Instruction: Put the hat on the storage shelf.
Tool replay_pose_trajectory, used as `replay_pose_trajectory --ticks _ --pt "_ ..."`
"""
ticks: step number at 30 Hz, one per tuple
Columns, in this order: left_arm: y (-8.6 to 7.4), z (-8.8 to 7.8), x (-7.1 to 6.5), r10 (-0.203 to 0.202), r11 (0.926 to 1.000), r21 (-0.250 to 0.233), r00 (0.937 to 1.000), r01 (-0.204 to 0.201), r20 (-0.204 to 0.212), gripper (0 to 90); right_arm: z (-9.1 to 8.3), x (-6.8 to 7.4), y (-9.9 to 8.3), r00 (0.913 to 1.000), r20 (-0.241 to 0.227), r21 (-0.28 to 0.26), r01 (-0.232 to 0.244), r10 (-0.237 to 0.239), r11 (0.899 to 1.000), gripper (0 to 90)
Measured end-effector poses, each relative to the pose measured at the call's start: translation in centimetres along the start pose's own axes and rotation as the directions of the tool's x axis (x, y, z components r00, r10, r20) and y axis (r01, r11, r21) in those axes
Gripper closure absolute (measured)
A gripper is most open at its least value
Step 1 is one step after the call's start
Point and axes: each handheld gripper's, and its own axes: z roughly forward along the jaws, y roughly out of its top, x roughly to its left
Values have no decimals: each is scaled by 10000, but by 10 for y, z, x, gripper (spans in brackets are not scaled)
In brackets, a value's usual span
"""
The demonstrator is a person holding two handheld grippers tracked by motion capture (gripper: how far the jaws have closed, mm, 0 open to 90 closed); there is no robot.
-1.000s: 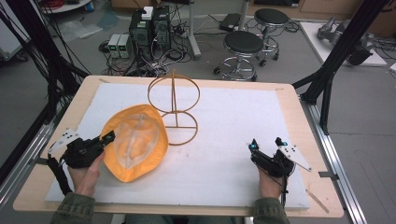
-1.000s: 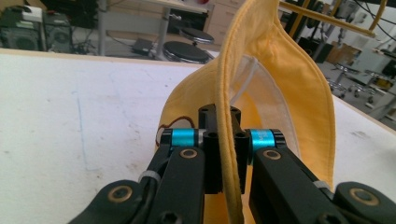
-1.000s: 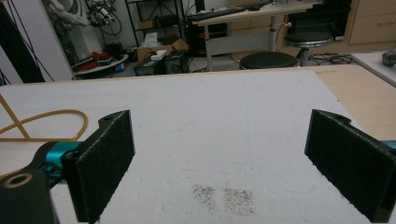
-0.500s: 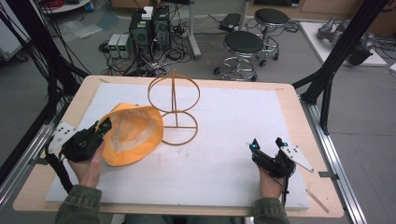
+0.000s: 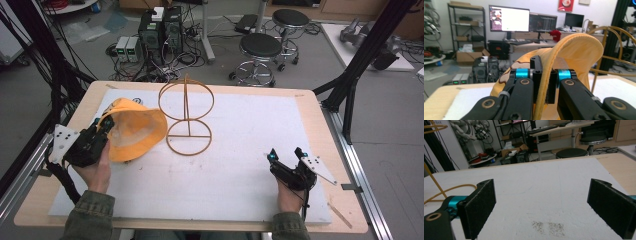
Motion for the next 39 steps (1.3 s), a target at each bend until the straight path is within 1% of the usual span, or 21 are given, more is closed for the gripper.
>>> replay_pose_trajectory --ticks 2,3,4,6,7,8,10,12,13,16,19,21,22,23,25,28,33,36,37,38,39 --pt "2 -1 1 -14 9998 -199 9999 10 -163 879 0 0 0 10000 6 7 -60 60 10000 71" --pt "4 -2 3 -59 9989 -464 9994 44 -328 879 0 0 0 10000 -6 -4 -81 81 10000 71" --pt "4 -2 3 -59 9989 -464 9994 44 -328 879 0 0 0 10000 -11 -2 -91 91 10000 71" --pt "6 -2 6 -52 9977 -677 9989 21 -456 879 0 0 0 10000 -5 -3 -89 89 10000 71" --pt "10 -2 8 -60 9963 -860 9984 11 -565 879 0 0 0 9999 -9 1 -100 100 10000 71" --pt "10 -2 8 -60 9963 -860 9984 11 -565 879 0 0 0 9999 -9 1 -100 100 10000 71" --pt "15 -1 11 -299 9937 -1099 9978 232 -590 879 0 0 0 9999 -7 -1 -118 118 9999 71" --pt "19 0 11 -354 9906 -1345 9970 258 -695 879 0 0 0 9999 -14 -12 -124 124 9999 71" --pt "22 0 10 -305 9896 -1422 9968 197 -741 879 0 0 0 9998 -28 21 -186 186 9998 71" --pt "29 3 8 -130 9856 -1693 9954 -32 -947 879 0 0 0 9999 -38 3 -168 168 9999 71" --pt "35 5 6 -93 9788 -2042 9931 -148 -1168 879 0 0 0 9999 -38 -8 -153 153 9999 71" --pt "38 8 4 -27 9751 -2205 9924 -247 -1230 879 0 -1 0 9999 -20 -38 -136 135 9999 71" --pt "41 11 1 240 9722 -2279 9905 -548 -1356 879 0 -1 0 9999 -9 -38 -128 128 9999 71" --pt "41 11 1 240 9722 -2279 9905 -548 -1356 879 0 -1 0 9999 -9 -38 -128 128 9999 71" --pt "44 14 -3 490 9680 -2358 9865 -854 -1560 879 0 -1 0 9999 -30 -59 -146 146 9999 71" --pt "49 19 -8 595 9612 -2560 9832 -1030 -1725 879 -1 0 0 9997 -60 13 -219 219 9998 71" --pt "58 32 -12 810 9526 -2751 9800 -1298 -1818 879 -1 -1 0 9998 -52 -64 -195 194 9998 71" --pt "63 40 -13 1055 9463 -2832 9769 -1560 -1859 880 -1 -2 1 9998 19 -120 -173 173 9998 71" --pt "66 46 -15 1050 9415 -2965 9754 -1603 -1939 880 -2 -1 1 9997 29 -107 -223 224 9997 71" --pt "66 46 -15 1050 9415 -2965 9754 -1603 -1939 880 -2 -1 1 9997 9 -135 -237 238 9996 71" --pt "67 49 -16 1002 9393 -3042 9750 -1585 -1985 880 -2 -1 1 9997 9 -161 -225 225 9996 71"
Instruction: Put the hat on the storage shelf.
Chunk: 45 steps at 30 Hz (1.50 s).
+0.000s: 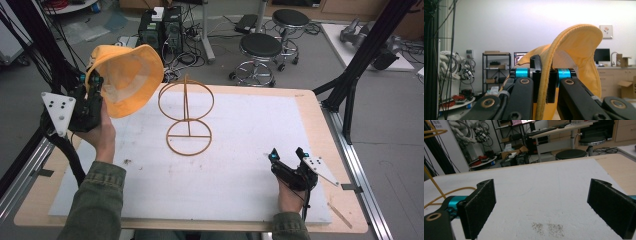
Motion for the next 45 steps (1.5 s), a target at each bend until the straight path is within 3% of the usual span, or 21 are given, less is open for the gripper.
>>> replay_pose_trajectory --ticks 11,18,21,27,34,39,41,42,45 --pt "13 41 -12 67 9996 -259 9998 -72 -181 880 -1 -3 1 9999 123 -46 -86 87 10000 71" --pt "13 67 -21 321 9995 0 9986 -321 -417 880 -2 -2 1 9998 91 -75 -181 182 9998 71" --pt "14 73 -29 564 9984 -38 9983 -564 -166 880 -3 -3 2 9996 113 -225 -253 256 9994 71" --pt "13 76 -46 116 9999 50 9993 -118 353 879 -5 -4 3 9989 116 -262 -450 453 9986 71" --pt "9 72 -69 193 9998 -52 9931 -188 1155 879 -8 -4 5 9986 154 -337 -502 507 9982 71" --pt "9 67 -79 -88 9998 -134 9863 112 1648 877 -8 -3 5 9991 210 -329 -359 366 9988 71" --pt "7 64 -84 -318 9994 -47 9808 333 1922 877 -8 -3 5 9993 231 -329 -298 305 9990 72" --pt "6 60 -89 -451 9990 35 9743 455 2206 876 -7 -2 6 9993 296 -282 -211 219 9994 71" --pt "5 56 -95 -433 9990 -20 9697 451 2404 876 -7 0 6 9992 401 -244 -76 86 9997 72"
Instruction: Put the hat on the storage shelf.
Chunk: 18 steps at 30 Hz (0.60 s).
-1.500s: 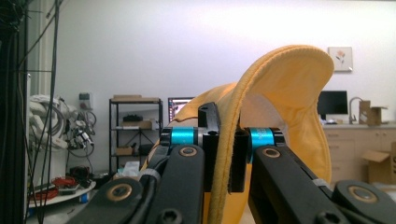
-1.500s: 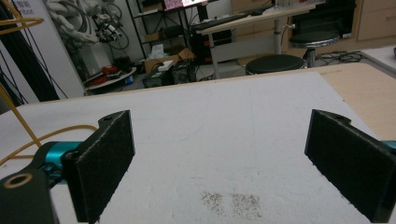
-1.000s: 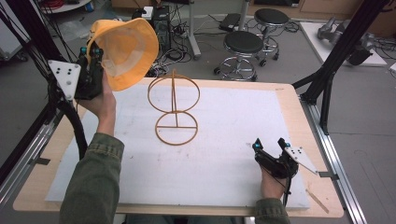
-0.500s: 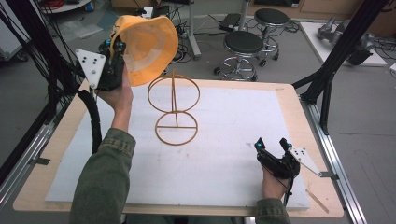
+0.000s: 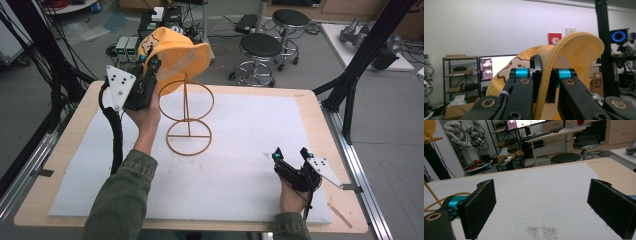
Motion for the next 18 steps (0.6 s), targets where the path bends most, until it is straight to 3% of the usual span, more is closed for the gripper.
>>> replay_pose_trajectory --ticks 8,12,15,18 --pt "-6 -5 -21 100 9999 18 9972 -102 739 874 -1 4 1 9978 275 -97 607 -604 9981 72" --pt "-11 -5 -30 188 9996 165 9937 -208 1102 873 -1 3 1 9973 352 -148 643 -638 9978 71" --pt "-12 -7 -40 512 9982 231 9875 -552 1488 873 -1 2 1 9975 427 -160 570 -562 9982 72" --pt "-14 -8 -43 537 9981 225 9853 -581 1620 873 -1 1 1 9979 449 -188 481 -473 9987 72"
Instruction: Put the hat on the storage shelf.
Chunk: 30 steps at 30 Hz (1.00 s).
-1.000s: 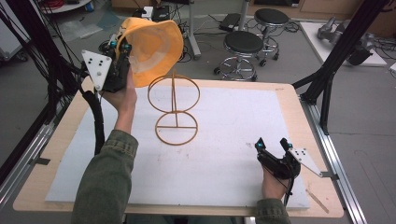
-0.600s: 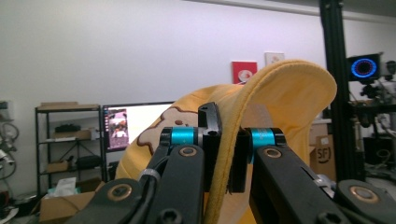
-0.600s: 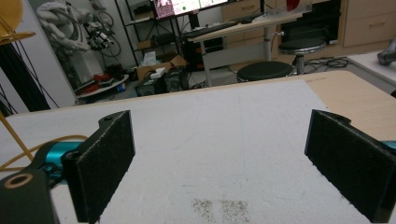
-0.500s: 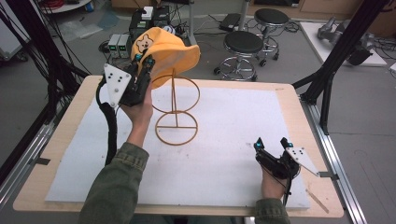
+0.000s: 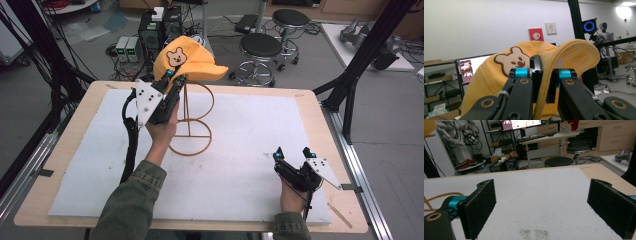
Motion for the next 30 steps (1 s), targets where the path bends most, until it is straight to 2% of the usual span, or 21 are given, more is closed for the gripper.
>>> replay_pose_trajectory --ticks 2,5,8,11,18,19,30 --pt "-4 -2 -2 -64 10000 77 9999 63 138 873 0 -1 0 10000 -13 21 -63 63 10000 72" --pt "-15 -11 -9 217 9993 296 9987 -230 455 873 0 -3 1 9997 -8 -14 -258 258 9997 72" --pt "-19 -15 -12 222 9992 316 9979 -242 608 873 0 -4 1 9992 27 -5 -388 388 9992 72" --pt "-23 -20 -17 369 9978 517 9945 -421 983 873 0 -5 1 9987 46 -74 -501 502 9987 71" --pt "-36 -28 -20 455 9945 886 9912 -567 1241 873 -1 -4 1 9984 4 -44 -563 563 9984 72" --pt "-42 -31 -23 578 9919 1050 9895 -720 1323 873 -1 -5 1 9989 29 -74 -470 470 9989 71" --pt "-62 -47 -29 814 9861 1310 9840 -1027 1586 865 -1 -5 0 9985 12 -54 -554 554 9984 72"
